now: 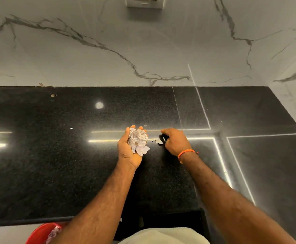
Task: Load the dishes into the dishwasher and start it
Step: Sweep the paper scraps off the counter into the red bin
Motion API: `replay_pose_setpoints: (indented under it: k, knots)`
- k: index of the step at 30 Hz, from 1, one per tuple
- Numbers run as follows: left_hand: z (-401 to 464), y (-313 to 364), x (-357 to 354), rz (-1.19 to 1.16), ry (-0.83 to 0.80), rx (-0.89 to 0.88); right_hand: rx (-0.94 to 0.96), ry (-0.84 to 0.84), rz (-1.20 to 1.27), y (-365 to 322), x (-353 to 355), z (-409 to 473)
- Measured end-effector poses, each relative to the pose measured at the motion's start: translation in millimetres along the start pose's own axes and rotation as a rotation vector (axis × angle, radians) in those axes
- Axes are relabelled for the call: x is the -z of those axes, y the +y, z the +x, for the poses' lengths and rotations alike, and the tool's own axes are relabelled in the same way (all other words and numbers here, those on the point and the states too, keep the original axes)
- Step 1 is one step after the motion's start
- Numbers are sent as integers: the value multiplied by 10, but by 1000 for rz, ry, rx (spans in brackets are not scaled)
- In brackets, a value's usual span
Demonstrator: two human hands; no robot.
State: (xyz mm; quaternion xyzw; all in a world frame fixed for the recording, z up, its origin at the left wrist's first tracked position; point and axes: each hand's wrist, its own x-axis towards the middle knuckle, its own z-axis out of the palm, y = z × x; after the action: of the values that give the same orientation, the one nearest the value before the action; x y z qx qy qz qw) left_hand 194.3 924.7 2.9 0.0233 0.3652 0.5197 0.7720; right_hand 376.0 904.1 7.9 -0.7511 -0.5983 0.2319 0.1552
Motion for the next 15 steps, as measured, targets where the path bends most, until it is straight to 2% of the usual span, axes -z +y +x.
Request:
replay_pose_setpoints:
  k: [4,10,15]
  knots:
    - [-19,-59,33,21,7,-6,116,-141,-245,-136,-109,-92]
    - [-28,-12,119,25,37,-15,217,-51,-454,-339,-257,-212]
    - [-40,28,151,20,43,-26,171,-70,-511,-542,-190,-159]
